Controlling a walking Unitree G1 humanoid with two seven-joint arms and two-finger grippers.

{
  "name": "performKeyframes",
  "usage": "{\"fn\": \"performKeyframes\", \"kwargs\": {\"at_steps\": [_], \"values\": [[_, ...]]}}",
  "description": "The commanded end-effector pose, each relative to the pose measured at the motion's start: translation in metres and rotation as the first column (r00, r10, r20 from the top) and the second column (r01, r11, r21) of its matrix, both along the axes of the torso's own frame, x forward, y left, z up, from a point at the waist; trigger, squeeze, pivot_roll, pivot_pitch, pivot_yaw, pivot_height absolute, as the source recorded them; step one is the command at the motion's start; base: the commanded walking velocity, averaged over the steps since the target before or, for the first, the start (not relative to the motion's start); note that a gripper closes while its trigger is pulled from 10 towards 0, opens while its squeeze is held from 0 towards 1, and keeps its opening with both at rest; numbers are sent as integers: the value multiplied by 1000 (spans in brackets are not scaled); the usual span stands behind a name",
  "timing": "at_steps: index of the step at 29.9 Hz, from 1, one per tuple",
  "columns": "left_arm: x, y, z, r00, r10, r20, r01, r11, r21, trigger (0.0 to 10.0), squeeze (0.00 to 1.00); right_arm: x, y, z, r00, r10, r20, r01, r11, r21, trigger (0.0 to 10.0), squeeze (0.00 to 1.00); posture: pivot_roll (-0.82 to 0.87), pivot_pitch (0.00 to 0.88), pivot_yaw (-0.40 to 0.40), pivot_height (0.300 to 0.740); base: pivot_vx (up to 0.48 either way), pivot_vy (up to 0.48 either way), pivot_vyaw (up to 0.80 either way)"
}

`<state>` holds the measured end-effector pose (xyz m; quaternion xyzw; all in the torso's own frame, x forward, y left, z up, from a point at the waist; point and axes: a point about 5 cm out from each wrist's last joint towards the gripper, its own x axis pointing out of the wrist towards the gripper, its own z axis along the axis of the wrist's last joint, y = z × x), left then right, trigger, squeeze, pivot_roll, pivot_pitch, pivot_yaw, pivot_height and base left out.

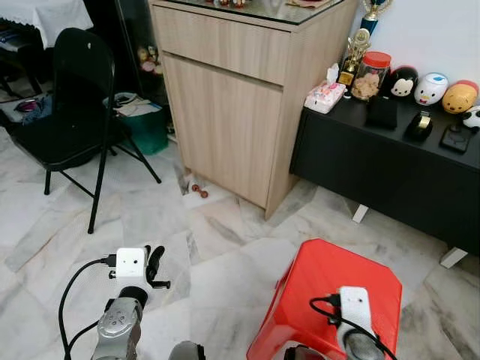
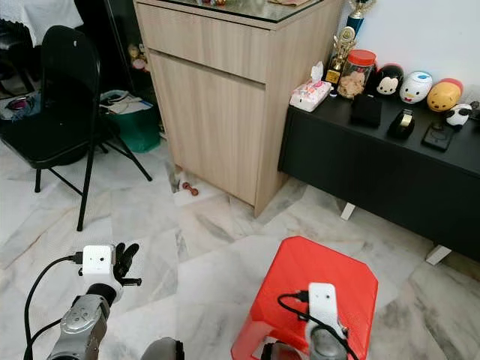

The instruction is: Hang keys on a hook

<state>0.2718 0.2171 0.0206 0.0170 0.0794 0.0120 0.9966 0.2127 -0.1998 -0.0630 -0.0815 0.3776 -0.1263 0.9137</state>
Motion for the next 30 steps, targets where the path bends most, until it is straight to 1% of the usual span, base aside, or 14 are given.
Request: {"fn": "performKeyframes", "kwargs": {"at_steps": [1,3,6,7,10,13,15,18,19,22,27,28,30], "values": [[-1,0,-1,1000,-6,-8,6,1000,-4,10000,0,-3,-2,-2,1000,-17,-17,17,1000,0,10000,0,180,61,-37,637,0,0,0],[-1,0,-1,1000,-8,-10,8,1000,-4,10000,0,-5,-4,-3,999,-16,-28,16,1000,-11,10000,0,180,61,-37,637,0,0,0],[-1,-1,-2,1000,-12,-10,12,1000,-6,10000,0,-8,-3,-5,999,-4,-48,5,1000,4,10000,0,179,61,-36,637,0,0,0],[-1,-1,-1,1000,-14,-11,13,1000,-6,10000,0,-7,4,-6,998,39,-49,-37,999,38,10000,0,175,63,-35,637,0,0,0],[-1,-2,-2,1000,-17,-11,17,1000,-7,10000,0,-3,9,-4,993,113,-40,-112,994,15,10000,0,178,65,-35,637,0,0,0],[-1,-2,-2,1000,-19,-17,19,1000,-4,10000,0,-1,14,-4,989,145,-41,-143,989,32,10000,0,179,66,-37,637,0,0,0],[-1,-2,-2,1000,-21,-19,21,1000,-2,10000,0,-1,15,-4,986,160,-51,-159,987,21,10000,0,179,66,-37,637,0,0,0],[-2,-2,-3,1000,-22,-22,22,1000,-2,10000,0,-3,10,-5,988,136,-77,-138,990,-14,10000,0,178,67,-37,637,0,0,0],[-3,-2,-4,999,-25,-28,25,1000,0,10000,0,-6,5,-6,989,114,-96,-118,992,-38,10000,0,177,67,-37,637,0,0,0],[-3,-3,-6,999,-33,-37,34,999,9,10000,0,-7,1,-6,988,112,-102,-117,992,-53,10000,0,177,68,-37,637,0,0,0],[-3,-5,-6,998,-41,-38,42,999,10,10000,0,-9,1,-7,987,115,-108,-120,992,-33,10000,0,174,68,-37,637,0,0,0],[-3,-5,-6,998,-42,-38,43,999,11,10000,0,-8,5,-7,986,137,-99,-139,990,-7,10000,0,174,67,-38,637,0,0,0],[-3,-5,-6,998,-44,-38,45,999,13,10000,0,-7,8,-7,983,158,-98,-158,987,1,10000,0,174,67,-38,637,0,0,0]]}}
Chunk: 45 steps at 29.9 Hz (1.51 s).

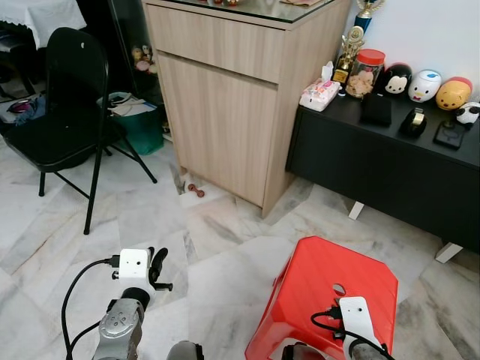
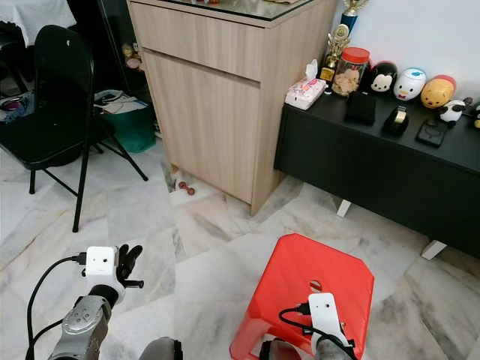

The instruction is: Hang keys on a hook

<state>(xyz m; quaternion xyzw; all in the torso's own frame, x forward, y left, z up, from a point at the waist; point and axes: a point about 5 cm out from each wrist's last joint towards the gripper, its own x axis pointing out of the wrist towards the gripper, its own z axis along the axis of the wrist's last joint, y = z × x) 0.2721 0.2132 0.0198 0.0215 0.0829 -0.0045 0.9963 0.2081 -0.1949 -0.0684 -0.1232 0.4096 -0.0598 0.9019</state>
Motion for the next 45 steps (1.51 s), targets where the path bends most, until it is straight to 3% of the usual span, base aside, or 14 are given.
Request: {"fn": "performKeyframes", "kwargs": {"at_steps": [1,15,21,22,23,24,25,26,45], "values": [[-3,-2,-5,999,-16,-29,16,1000,13,10000,0,-2,5,-2,1000,21,-12,-21,1000,12,10000,0,176,67,-37,637,0,0,0],[-1,-4,-4,999,-32,-30,33,999,22,10000,0,-11,-4,-6,998,-30,-59,29,999,-26,10000,0,176,63,-36,637,0,0,0],[0,-5,-3,999,-38,-26,39,999,27,10000,0,-9,-2,-6,998,-24,-56,25,1000,4,10000,0,175,62,-35,637,0,0,0],[0,-5,-3,999,-40,-25,41,999,29,10000,0,-8,-1,-5,998,-22,-52,22,1000,4,8980,0,175,62,-35,637,0,0,0],[0,-5,-2,999,-41,-24,42,999,31,10000,0,-7,-1,-5,999,-20,-50,20,1000,4,8980,0,176,62,-35,637,0,0,0],[0,-5,-2,999,-42,-23,43,999,31,10000,0,-6,0,-4,999,-19,-48,19,1000,4,3765,0,178,62,-35,637,0,0,0],[1,-5,-2,999,-42,-22,43,999,31,10000,0,-6,0,-4,999,-19,-48,19,1000,3,3765,0,178,63,-35,637,0,0,0],[1,-5,-2,999,-42,-22,42,999,31,10000,0,-5,0,-4,999,-18,-47,18,1000,4,0,0,178,63,-35,637,0,0,0],[-1,-6,-3,999,-48,-24,49,998,35,10000,0,-6,-2,-4,998,-26,-60,25,999,-20,0,0,184,66,-33,637,0,0,0]]}}
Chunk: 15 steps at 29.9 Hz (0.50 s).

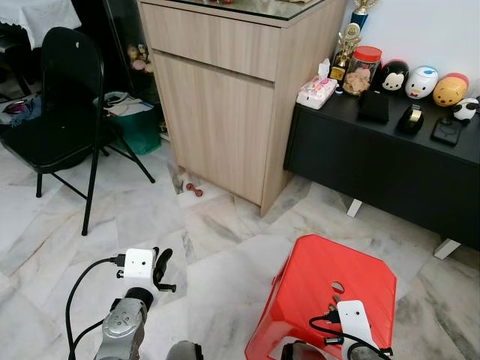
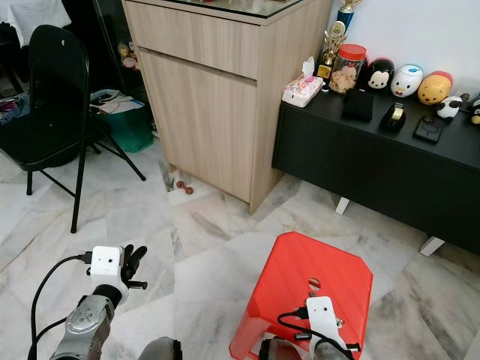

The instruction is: Hang keys on a hook

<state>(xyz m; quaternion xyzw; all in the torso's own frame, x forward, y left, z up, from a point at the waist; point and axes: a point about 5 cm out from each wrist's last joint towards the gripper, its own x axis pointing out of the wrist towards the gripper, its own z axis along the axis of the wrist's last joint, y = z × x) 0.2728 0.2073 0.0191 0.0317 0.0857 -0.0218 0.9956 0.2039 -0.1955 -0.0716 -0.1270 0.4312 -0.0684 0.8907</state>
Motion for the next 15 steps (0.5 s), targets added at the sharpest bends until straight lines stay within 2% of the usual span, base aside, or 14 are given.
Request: {"fn": "performKeyframes", "kwargs": {"at_steps": [1,3,6,8,15], "values": [[-1,0,-2,1000,-13,-17,13,1000,19,10000,0,-1,-2,0,1000,-10,-12,10,1000,-7,0,0,185,65,-32,637,0,0,0],[-1,0,-2,1000,-14,-18,14,1000,20,10000,0,-1,-2,0,1000,-12,-11,12,1000,-8,0,0,186,65,-32,637,0,0,0],[-2,1,-2,1000,-14,-18,14,1000,22,10000,0,7,-2,5,998,-35,58,35,999,7,0,0,186,67,-32,637,0,0,0],[-2,1,-2,1000,-14,-20,15,1000,23,10000,0,19,1,14,986,-30,163,24,999,33,0,0,183,68,-31,637,0,0,0],[-2,-1,-4,999,-18,-26,19,1000,21,10000,0,32,14,26,955,6,297,-37,994,100,0,0,180,67,-33,637,0,0,0]]}}
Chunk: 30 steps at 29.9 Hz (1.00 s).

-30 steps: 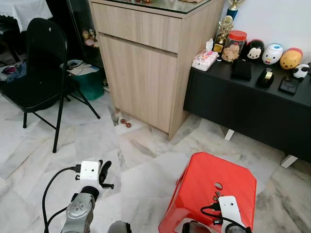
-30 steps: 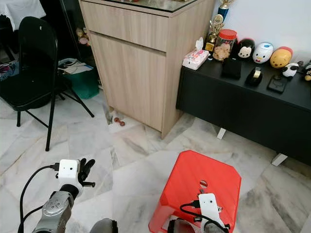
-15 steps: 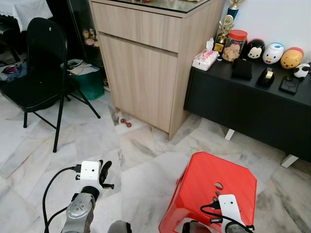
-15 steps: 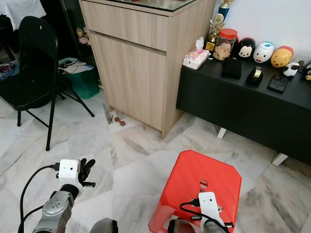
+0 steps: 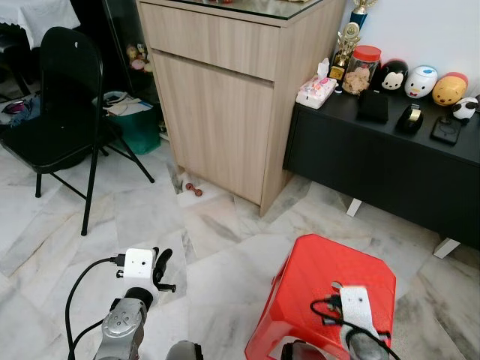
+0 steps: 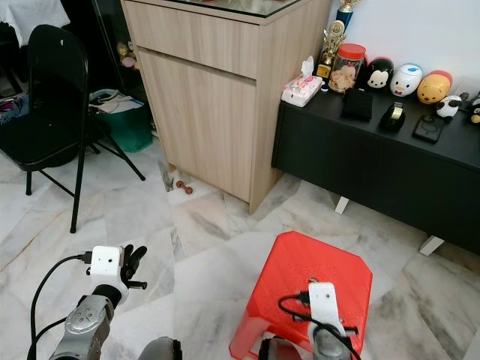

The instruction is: Hang keys on a hook

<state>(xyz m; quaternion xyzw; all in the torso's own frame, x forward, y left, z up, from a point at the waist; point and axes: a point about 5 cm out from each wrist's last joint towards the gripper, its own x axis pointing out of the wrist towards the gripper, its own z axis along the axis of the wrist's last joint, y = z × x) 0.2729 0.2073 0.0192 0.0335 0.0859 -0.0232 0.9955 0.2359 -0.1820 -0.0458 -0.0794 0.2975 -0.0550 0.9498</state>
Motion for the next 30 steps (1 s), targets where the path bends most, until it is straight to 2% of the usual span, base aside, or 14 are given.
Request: {"fn": "performKeyframes", "kwargs": {"at_steps": [1,4,6,7,8,11,12,14,15,20,26,30], "values": [[-2,-2,-4,1000,-16,-27,16,1000,17,10000,0,1,3,2,999,23,34,-24,1000,14,0,0,180,67,-34,637,0,0,0],[-3,-2,-5,999,-15,-29,16,1000,15,10000,0,2,5,4,998,36,59,-37,999,18,0,0,180,66,-36,637,0,0,0],[-3,-2,-5,999,-14,-31,15,1000,14,10000,0,0,4,1,999,41,23,-41,999,-5,0,0,179,66,-37,637,0,0,0],[-3,-2,-6,999,-13,-32,14,1000,15,10000,0,-2,3,-1,999,39,10,-39,999,-16,9569,0,180,66,-39,637,0,0,0],[-4,-2,-6,999,-12,-34,13,1000,15,10000,0,-7,-2,-4,999,30,-23,-31,998,-46,10000,0,181,65,-40,637,0,0,0],[-4,-2,-6,999,-11,-35,12,1000,15,10000,0,-13,-9,-9,998,12,-69,-17,997,-80,10000,0,181,67,-40,637,0,0,0],[-4,-2,-6,999,-10,-36,11,1000,15,10000,0,-18,-20,-11,993,-33,-109,20,993,-119,10000,871,181,67,-40,637,0,0,0],[-4,-2,-6,999,-10,-36,11,1000,15,10000,0,-19,-23,-12,992,-46,-118,31,991,-130,10000,871,181,68,-40,637,0,0,0],[-4,-2,-7,999,-11,-37,12,1000,14,10000,0,-21,-30,-13,988,-62,-139,41,989,-144,10000,1000,176,69,-38,637,0,0,0],[-4,-2,-7,999,-15,-37,15,1000,14,10000,0,-18,-33,-11,988,-39,-152,19,991,-132,10000,1000,177,73,-38,637,0,0,0],[-3,-3,-6,999,-25,-38,26,1000,15,10000,0,-10,-26,-8,989,-8,-146,-5,996,-85,10000,1000,180,82,-33,637,0,0,0],[-4,-2,-6,999,-26,-37,27,999,18,10000,0,-9,-25,-7,991,-8,-132,-4,996,-86,10000,1000,180,82,-31,637,0,0,0]]}}
